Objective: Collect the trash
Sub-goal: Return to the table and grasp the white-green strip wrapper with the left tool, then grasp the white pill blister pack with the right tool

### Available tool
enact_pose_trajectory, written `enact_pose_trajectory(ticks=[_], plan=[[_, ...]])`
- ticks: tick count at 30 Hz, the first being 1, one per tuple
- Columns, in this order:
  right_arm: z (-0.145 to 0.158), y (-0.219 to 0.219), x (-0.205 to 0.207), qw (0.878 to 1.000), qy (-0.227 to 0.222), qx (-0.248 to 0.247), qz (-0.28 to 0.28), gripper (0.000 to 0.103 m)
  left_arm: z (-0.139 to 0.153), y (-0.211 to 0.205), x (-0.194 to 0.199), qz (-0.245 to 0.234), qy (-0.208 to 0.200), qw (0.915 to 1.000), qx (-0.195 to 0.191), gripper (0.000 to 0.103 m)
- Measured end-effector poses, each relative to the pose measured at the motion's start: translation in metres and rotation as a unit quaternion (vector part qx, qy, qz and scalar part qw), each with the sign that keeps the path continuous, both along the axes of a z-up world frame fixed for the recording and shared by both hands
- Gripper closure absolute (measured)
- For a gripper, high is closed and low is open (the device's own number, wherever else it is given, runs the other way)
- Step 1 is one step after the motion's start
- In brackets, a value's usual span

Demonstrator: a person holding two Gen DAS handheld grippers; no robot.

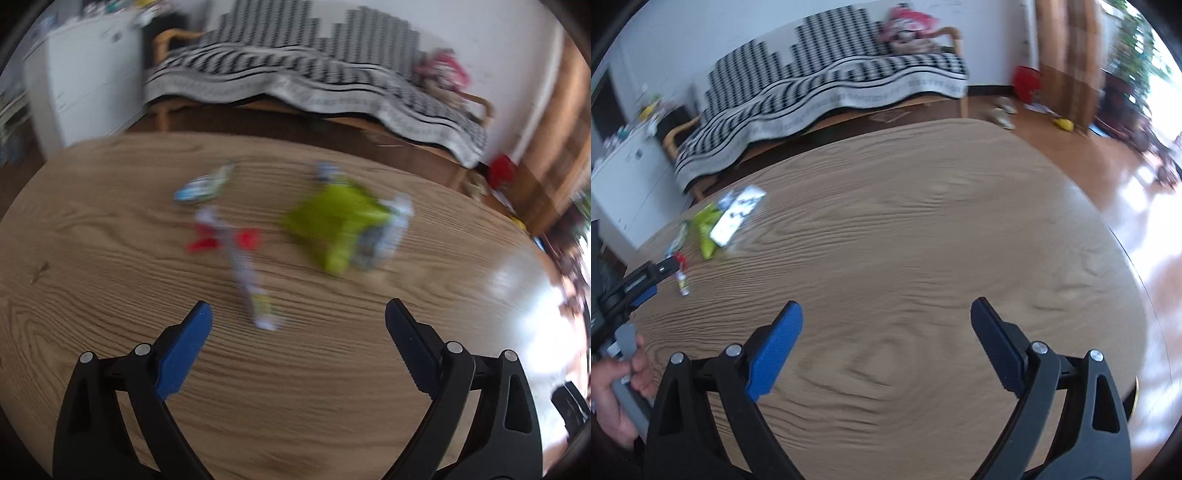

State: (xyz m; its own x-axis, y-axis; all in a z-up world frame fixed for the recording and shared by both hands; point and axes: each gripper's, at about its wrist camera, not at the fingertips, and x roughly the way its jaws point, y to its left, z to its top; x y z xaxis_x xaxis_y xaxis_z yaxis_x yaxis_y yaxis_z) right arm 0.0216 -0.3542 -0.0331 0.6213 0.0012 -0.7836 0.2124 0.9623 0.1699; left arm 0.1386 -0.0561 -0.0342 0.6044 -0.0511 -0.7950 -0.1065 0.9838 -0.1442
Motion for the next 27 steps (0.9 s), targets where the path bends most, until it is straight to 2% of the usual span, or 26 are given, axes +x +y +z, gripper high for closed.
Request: enact_pose_trajectory(ticks=[4,6,8,9,11,13,18,23,27], plan=[[-0.005,0.040,0.025,1.000,0.006,-0.009,0.029,0.014,-0.018,0.024,0.017,0.011,0.013,0.9998,0.008,0.012],[-0.009,0.053,0.033,0.999,0.009,-0.009,0.040,0.014,-0.027,0.030,0.025,0.007,0.022,0.9996,0.013,0.017],[-0.013,0.065,0.039,0.999,0.010,-0.010,0.050,0.014,-0.033,0.032,0.032,-0.002,0.032,0.9994,0.015,0.036],[-0.015,0.068,0.041,0.998,0.010,-0.011,0.053,0.014,-0.034,0.032,0.033,-0.009,0.028,0.9993,0.024,0.039],[-0.018,0.078,0.051,0.998,0.009,-0.010,0.062,0.014,-0.037,0.032,0.041,-0.030,0.025,0.9987,0.033,0.080],[-0.020,0.085,0.061,0.998,0.010,-0.007,0.068,0.014,-0.036,0.035,0.039,-0.048,0.032,0.9981,0.023,0.094],[-0.026,0.109,0.091,0.996,0.001,0.033,0.084,0.014,-0.017,0.054,0.016,-0.052,0.023,0.9983,0.010,0.096],[-0.027,0.126,0.130,0.994,0.000,0.081,0.072,0.014,0.007,0.071,-0.008,-0.059,0.007,0.9981,-0.013,0.096],[-0.034,0.139,0.160,0.993,0.008,0.096,0.072,0.015,0.014,0.075,-0.018,-0.066,-0.005,0.9978,-0.008,0.096]])
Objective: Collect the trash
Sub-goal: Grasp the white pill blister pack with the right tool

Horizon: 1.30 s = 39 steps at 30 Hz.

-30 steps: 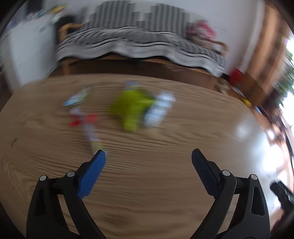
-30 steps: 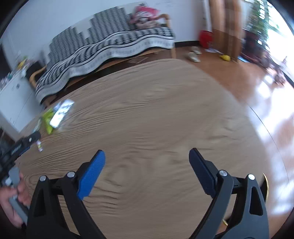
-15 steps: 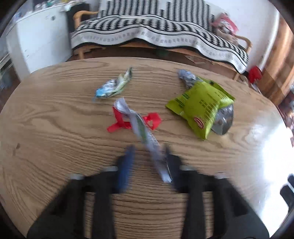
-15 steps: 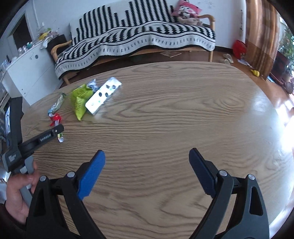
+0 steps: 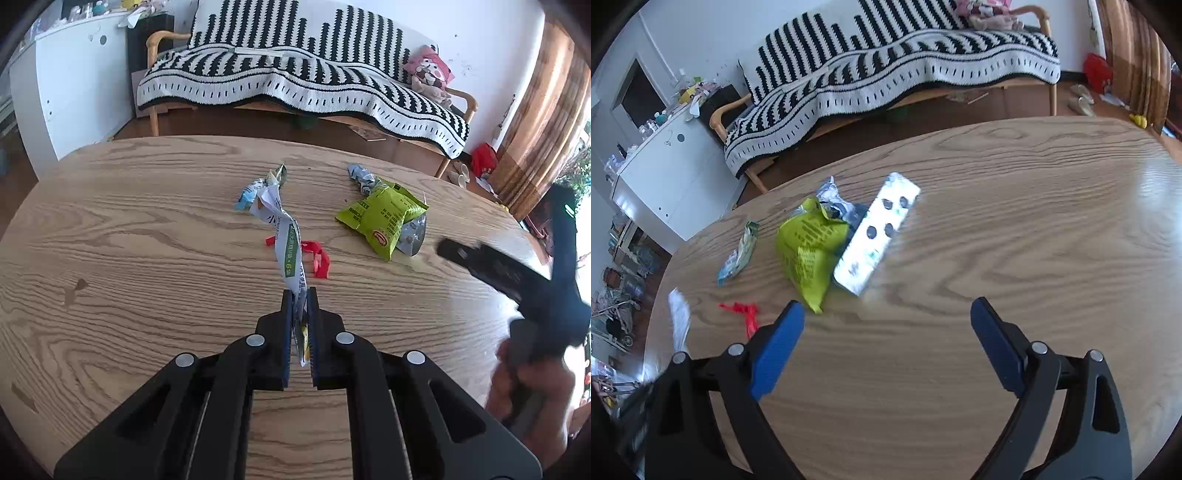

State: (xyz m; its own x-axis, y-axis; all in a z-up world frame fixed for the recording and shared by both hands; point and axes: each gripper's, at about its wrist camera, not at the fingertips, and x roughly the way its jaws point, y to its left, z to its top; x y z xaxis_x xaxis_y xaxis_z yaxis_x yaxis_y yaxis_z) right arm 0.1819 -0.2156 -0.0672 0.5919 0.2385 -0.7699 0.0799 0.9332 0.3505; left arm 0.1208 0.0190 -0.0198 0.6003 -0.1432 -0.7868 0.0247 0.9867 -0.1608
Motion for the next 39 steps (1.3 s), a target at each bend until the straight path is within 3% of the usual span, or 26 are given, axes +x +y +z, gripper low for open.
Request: enact_pose_trajectory(ticks=[6,8,9,10,12,16,21,30,33,39], plan=[[-0.010,0.020,0.030,0.999,0.005,-0.039,0.002,0.031,-0.007,0.008,0.003,-0.001,0.011,0.9999,-0.002,0.096],[-0.017,0.024,0.037,0.999,0.014,-0.039,0.005,0.045,-0.008,0.008,0.004,-0.001,0.012,0.9999,-0.004,0.096],[-0.019,0.025,0.038,0.999,0.013,-0.042,0.005,0.060,-0.007,0.007,0.005,-0.002,0.012,0.9999,-0.003,0.096],[-0.019,0.026,0.037,0.999,0.011,-0.049,0.007,0.086,-0.007,0.006,0.005,-0.003,0.012,0.9999,-0.003,0.096],[-0.019,0.025,0.032,0.998,0.009,-0.062,0.007,0.097,-0.007,0.004,0.005,-0.007,0.012,0.9999,-0.002,0.096],[-0.010,0.012,0.006,0.994,-0.005,-0.107,0.003,0.098,-0.006,-0.003,0.003,-0.013,0.010,0.9999,0.001,0.096],[0.007,-0.022,-0.041,0.993,-0.009,-0.119,-0.011,0.098,-0.002,-0.024,-0.006,-0.039,0.003,0.9992,0.006,0.096],[0.054,-0.126,-0.175,0.987,-0.040,-0.137,-0.078,0.098,0.017,-0.120,-0.048,-0.130,-0.031,0.9910,-0.002,0.096],[0.057,-0.165,-0.220,0.982,-0.042,-0.149,-0.112,0.098,0.025,-0.165,-0.069,-0.174,-0.050,0.9835,-0.005,0.096],[0.048,-0.245,-0.308,0.967,-0.028,-0.171,-0.187,0.098,0.033,-0.267,-0.120,-0.271,-0.074,0.9597,-0.017,0.096]])
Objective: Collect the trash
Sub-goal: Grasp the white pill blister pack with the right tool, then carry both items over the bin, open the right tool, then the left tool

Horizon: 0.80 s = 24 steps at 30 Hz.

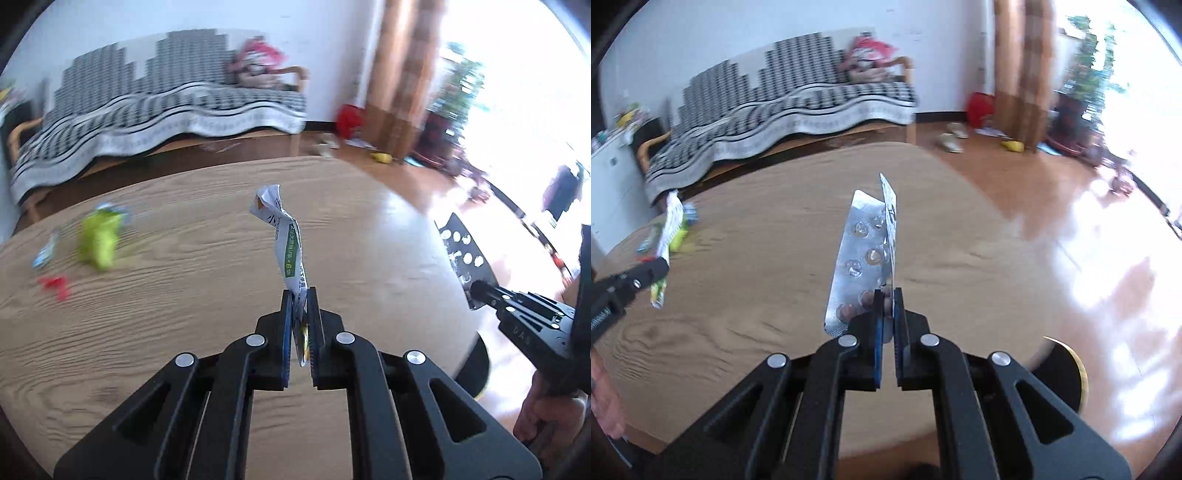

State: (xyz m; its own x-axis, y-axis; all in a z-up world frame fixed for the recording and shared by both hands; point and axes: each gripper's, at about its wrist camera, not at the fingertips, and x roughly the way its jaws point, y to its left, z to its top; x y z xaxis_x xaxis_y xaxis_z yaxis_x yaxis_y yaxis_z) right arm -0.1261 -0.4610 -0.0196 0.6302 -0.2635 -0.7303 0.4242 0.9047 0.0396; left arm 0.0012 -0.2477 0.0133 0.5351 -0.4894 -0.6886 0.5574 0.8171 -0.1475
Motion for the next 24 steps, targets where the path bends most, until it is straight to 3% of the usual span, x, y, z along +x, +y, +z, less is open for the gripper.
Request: enact_pose_trajectory(ticks=[6,13,19,24], plan=[[-0.017,-0.076,-0.077,0.997,0.008,0.020,-0.080,0.098,-0.004,-0.083,-0.046,-0.089,-0.002,0.9960,-0.013,0.096],[-0.051,-0.136,-0.142,0.987,0.043,0.056,-0.146,0.097,-0.018,-0.165,-0.092,-0.180,0.002,0.9836,-0.014,0.096],[-0.086,-0.169,-0.163,0.973,0.086,0.121,-0.176,0.097,-0.032,-0.199,-0.104,-0.204,0.006,0.9790,0.000,0.096],[-0.092,-0.179,-0.168,0.967,0.087,0.151,-0.184,0.097,-0.042,-0.211,-0.102,-0.209,0.011,0.9778,0.011,0.096]])
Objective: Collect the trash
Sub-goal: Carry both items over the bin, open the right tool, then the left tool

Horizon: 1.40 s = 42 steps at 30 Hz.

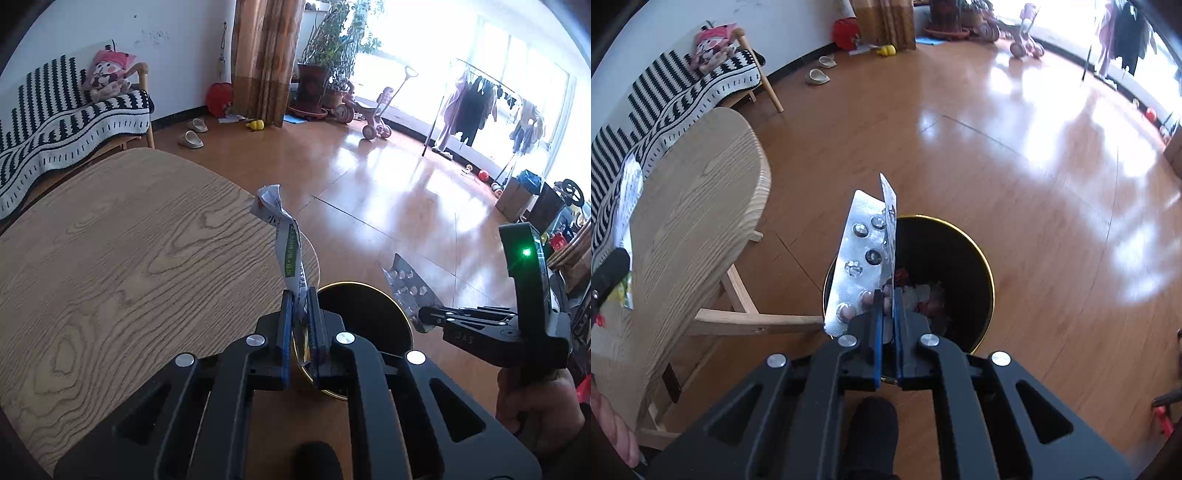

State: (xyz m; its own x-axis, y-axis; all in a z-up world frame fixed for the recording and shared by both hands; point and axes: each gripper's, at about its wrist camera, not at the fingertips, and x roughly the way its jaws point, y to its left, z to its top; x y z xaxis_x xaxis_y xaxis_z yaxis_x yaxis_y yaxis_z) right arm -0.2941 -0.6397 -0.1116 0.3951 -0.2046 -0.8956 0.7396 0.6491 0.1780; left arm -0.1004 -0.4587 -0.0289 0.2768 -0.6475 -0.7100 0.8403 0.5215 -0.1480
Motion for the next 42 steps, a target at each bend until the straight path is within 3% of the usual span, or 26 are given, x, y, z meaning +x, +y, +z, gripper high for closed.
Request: enact_pose_trajectory(ticks=[23,24,26,27,28,42], plan=[[0.001,-0.018,0.008,0.999,-0.014,0.020,-0.030,0.096,-0.007,-0.010,-0.002,-0.007,0.008,0.9999,0.002,0.096],[0.002,-0.020,0.006,0.999,-0.016,0.019,-0.035,0.094,-0.007,-0.010,-0.002,-0.008,0.010,0.9999,0.001,0.096],[0.005,-0.021,0.003,0.999,-0.020,0.017,-0.043,0.078,-0.008,-0.012,-0.003,-0.011,0.015,0.9998,-0.001,0.096],[0.008,-0.022,0.000,0.998,-0.026,0.011,-0.050,0.051,-0.009,-0.014,-0.004,-0.013,0.019,0.9997,-0.002,0.096],[0.012,-0.022,-0.003,0.998,-0.033,0.002,-0.054,0.034,-0.010,-0.016,-0.006,-0.016,0.025,0.9996,-0.003,0.096],[0.036,-0.040,-0.046,0.988,-0.072,-0.028,-0.137,0.027,-0.048,-0.071,-0.040,-0.102,0.114,0.9882,0.007,0.096]])
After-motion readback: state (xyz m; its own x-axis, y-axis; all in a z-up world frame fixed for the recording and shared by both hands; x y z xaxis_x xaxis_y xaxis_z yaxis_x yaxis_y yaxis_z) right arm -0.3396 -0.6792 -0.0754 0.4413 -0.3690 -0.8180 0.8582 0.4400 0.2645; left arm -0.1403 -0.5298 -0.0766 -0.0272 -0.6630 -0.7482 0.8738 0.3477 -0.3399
